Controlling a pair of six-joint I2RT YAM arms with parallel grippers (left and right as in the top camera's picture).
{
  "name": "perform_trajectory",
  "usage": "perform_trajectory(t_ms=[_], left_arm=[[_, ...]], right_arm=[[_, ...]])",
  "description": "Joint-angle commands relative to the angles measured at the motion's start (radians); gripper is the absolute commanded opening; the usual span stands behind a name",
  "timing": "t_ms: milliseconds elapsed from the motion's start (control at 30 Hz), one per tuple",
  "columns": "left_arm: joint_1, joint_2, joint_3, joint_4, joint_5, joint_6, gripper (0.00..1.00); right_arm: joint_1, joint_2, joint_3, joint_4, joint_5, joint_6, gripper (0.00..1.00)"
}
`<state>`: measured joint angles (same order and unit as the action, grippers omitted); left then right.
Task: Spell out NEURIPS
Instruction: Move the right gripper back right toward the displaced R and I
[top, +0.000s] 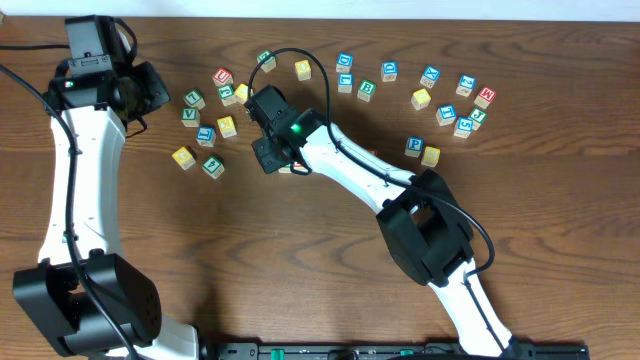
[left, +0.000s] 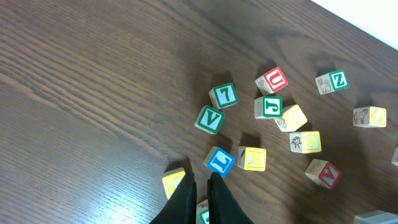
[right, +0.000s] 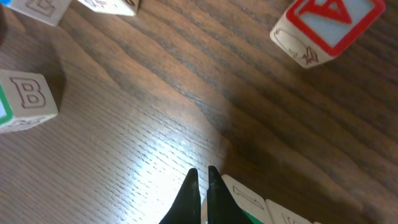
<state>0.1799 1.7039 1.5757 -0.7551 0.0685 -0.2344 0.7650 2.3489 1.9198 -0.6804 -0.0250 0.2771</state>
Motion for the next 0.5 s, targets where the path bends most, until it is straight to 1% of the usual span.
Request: perform_trajectory(t_ms=[0,133,267,467], left_arm=[[-0.001,0.008,0.001,-0.003,-0.006,0.013,0.08],[-0.001,0.008,0.001,-0.003,-0.006,0.013,0.08],[-0.001,0.008,0.001,-0.003,-0.006,0.013,0.08],[-0.001,0.008,0.001,-0.005,-0.005,0.012,0.08]], right_arm=[[-0.011,-0.011,0.027,-0.002,0.013,-0.008,0.01],[-0.047,-0.066,0.07,-0.042,0.007,-0.007,0.02],[-0.105,-0.13,0.08,-0.117,0.006,0.016,0.03],[-0.212,-0.152,0.079,-0.338,-0.058,0.023,0.04]])
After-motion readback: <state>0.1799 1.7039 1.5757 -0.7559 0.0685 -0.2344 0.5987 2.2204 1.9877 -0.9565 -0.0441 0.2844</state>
